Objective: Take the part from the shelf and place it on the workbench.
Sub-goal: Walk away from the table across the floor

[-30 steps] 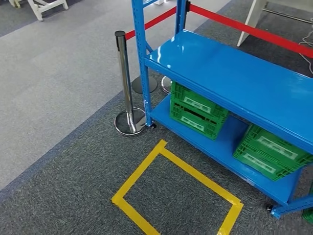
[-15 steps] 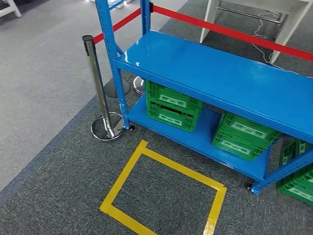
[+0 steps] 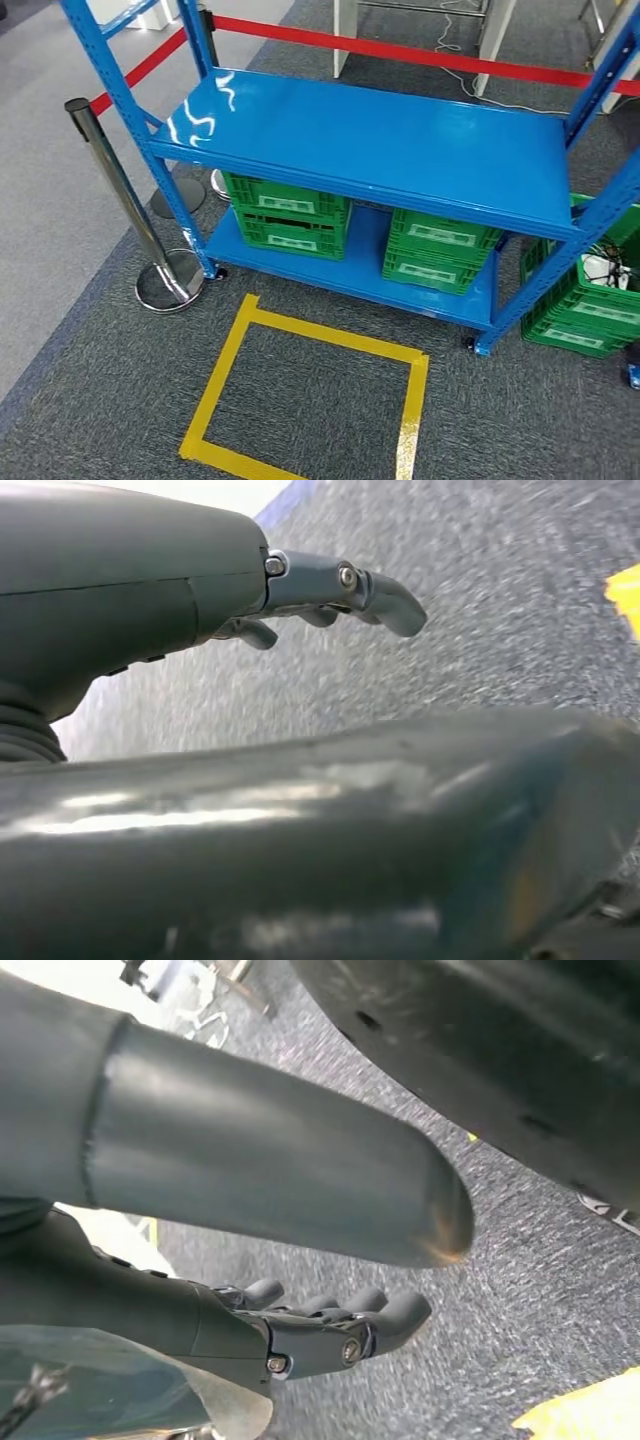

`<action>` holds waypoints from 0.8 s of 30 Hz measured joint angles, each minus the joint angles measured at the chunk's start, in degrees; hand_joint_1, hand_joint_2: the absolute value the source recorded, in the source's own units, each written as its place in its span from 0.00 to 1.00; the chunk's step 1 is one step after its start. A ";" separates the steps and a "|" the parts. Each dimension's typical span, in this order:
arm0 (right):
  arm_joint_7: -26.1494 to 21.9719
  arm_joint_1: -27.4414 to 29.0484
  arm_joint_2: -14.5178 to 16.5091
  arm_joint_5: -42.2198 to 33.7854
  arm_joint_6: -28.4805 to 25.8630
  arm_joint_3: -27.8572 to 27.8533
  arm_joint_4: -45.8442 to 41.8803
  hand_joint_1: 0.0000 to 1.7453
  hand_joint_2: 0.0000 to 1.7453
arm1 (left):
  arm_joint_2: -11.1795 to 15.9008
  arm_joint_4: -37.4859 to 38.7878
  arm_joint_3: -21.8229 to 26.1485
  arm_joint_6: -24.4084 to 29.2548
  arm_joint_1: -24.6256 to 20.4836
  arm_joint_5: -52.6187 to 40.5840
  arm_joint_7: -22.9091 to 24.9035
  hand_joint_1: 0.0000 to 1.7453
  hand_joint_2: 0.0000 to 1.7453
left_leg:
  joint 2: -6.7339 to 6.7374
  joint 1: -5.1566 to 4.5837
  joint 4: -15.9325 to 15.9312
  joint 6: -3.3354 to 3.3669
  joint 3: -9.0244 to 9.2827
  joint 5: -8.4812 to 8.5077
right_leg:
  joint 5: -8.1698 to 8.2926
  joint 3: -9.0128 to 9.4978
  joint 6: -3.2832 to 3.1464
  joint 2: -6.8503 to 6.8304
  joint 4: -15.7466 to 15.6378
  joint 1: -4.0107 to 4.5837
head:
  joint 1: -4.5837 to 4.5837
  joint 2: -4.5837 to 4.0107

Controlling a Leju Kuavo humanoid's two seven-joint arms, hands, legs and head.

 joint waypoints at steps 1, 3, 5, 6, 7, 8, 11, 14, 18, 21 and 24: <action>0.00 0.00 0.00 0.00 0.00 -0.02 0.00 0.00 0.00 | 0.01 0.01 0.01 -0.01 0.11 0.02 0.01 0.00 0.00 | -0.39 -0.02 3.52 0.05 -1.67 -1.17 | 0.03 -0.04 -0.09 0.86 0.01 0.07 | 0.01 0.00; 0.00 0.08 -0.01 0.00 0.00 -0.08 0.00 0.00 0.00 | 0.01 0.01 0.02 -0.01 0.26 0.05 0.03 0.00 0.00 | -0.67 -0.04 4.50 0.36 -2.49 0.11 | 0.05 0.04 -0.14 2.72 0.06 0.22 | 0.01 0.00; 0.01 0.12 -0.02 0.00 0.00 -0.14 0.00 0.00 0.00 | 0.00 0.00 0.02 -0.01 0.25 0.05 0.04 0.00 0.00 | -2.07 -0.05 -2.72 0.99 0.22 4.91 | 0.05 0.19 -0.13 4.51 0.09 0.28 | 0.01 0.00; 0.00 0.06 -0.02 0.00 0.00 -0.15 0.00 0.00 0.00 | 0.00 0.01 0.02 0.00 0.23 0.04 0.04 0.00 0.00 | -3.40 0.01 -6.67 1.37 1.76 6.73 | 0.03 0.17 -0.01 5.28 0.18 0.36 | 0.04 0.00; 0.00 0.00 -0.02 -0.01 0.00 -0.16 0.00 0.00 0.00 | 0.00 0.01 0.02 0.01 0.20 0.03 0.04 0.00 0.00 | -4.55 0.03 -9.58 1.63 2.88 7.72 | 0.06 0.00 0.19 6.00 0.27 0.37 | 0.03 0.00; 0.00 -0.03 -0.02 -0.01 0.00 -0.17 0.00 0.00 0.00 | 0.00 0.02 0.02 0.01 0.16 0.02 0.04 0.00 0.00 | -5.34 0.01 -11.12 1.82 3.42 7.95 | 0.13 -0.28 0.51 6.64 0.32 0.28 | 0.06 0.00; 0.10 0.26 -0.05 -0.02 0.00 -0.23 0.00 0.00 0.00 | -0.07 0.02 0.02 0.00 0.01 0.13 0.09 0.00 0.00 | -4.14 -0.02 -12.14 2.34 3.74 7.97 | 0.30 -1.25 1.76 7.59 0.28 0.01 | 0.09 0.00; 0.39 0.20 -0.13 -0.03 0.00 -0.32 0.00 0.00 0.00 | -0.22 0.02 0.02 0.02 0.04 0.22 0.21 0.00 0.00 | -1.74 0.16 -13.11 3.19 4.01 8.44 | -3.32 -4.54 2.26 2.94 6.28 0.32 | 0.53 0.00; 0.68 0.07 -0.16 -0.06 -0.03 -0.43 0.00 0.00 0.00 | -0.35 0.02 0.04 0.08 0.23 0.22 0.90 0.00 0.00 | 1.72 0.03 -13.08 3.24 3.95 8.29 | -6.64 -9.19 2.91 0.31 16.18 0.11 | 0.70 0.00; 0.92 0.11 -0.27 -0.02 -0.02 -0.66 0.00 0.00 0.00 | -0.45 0.02 0.04 0.05 0.07 0.19 1.32 0.00 0.00 | 3.58 -0.05 -12.75 2.55 4.28 7.81 | -1.66 -3.04 2.95 -2.35 5.36 0.04 | 0.77 0.00; 0.98 -0.02 -0.29 0.01 0.00 -0.79 -0.01 0.00 0.00 | -0.44 0.02 0.04 0.02 -0.01 0.17 1.57 0.00 0.00 | 4.96 -0.53 -12.31 1.64 4.58 7.30 | -0.73 -0.24 1.91 -3.85 0.25 0.32 | 0.61 0.00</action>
